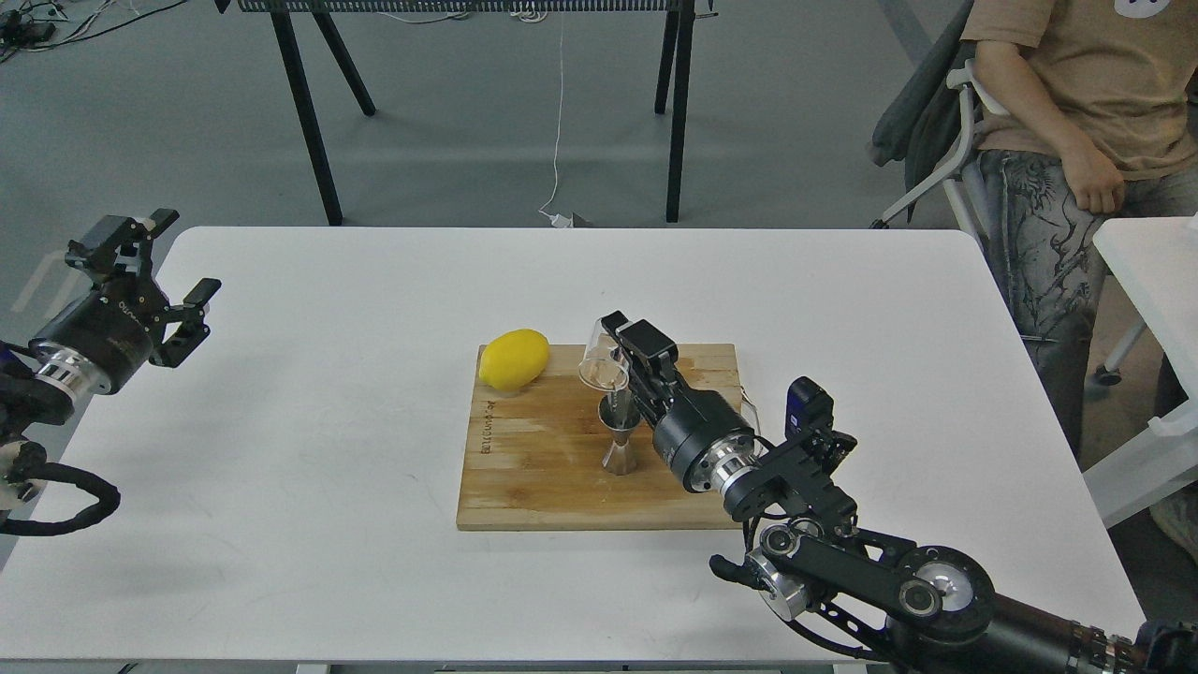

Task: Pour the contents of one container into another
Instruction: 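Tilt the glass with the right gripper to pour into the jigger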

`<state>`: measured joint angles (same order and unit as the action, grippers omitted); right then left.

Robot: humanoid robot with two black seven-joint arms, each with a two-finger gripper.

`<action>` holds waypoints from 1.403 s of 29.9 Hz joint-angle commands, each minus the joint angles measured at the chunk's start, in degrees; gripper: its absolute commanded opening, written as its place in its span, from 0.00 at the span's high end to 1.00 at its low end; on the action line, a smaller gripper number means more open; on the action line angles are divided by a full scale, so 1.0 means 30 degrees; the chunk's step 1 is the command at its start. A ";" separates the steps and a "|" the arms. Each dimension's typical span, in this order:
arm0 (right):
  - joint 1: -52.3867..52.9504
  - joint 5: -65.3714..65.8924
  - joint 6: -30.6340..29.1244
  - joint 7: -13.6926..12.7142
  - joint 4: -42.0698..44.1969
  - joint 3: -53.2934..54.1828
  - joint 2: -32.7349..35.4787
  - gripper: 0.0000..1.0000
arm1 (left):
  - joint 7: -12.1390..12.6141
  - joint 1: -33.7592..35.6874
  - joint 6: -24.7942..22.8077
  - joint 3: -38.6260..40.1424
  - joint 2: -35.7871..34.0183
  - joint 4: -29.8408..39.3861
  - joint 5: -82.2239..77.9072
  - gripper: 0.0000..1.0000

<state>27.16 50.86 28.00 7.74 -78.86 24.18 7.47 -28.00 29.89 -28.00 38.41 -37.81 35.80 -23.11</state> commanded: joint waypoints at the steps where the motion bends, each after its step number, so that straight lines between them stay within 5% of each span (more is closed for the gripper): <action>1: 0.0001 0.0244 0.0001 0.0000 0.0096 -0.0032 0.0001 0.61 | 0.0000 -0.0002 0.0000 0.0000 0.0005 0.0019 0.0000 0.05; 42: 0.0293 0.2294 0.0001 0.0058 0.1034 -0.0736 -0.0058 0.61 | 0.0000 -0.0002 0.0000 0.0000 -0.0024 -0.0010 0.0000 0.05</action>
<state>28.06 57.81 27.99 7.87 -75.68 21.95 7.38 -28.00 29.88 -28.00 38.41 -37.89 35.77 -23.12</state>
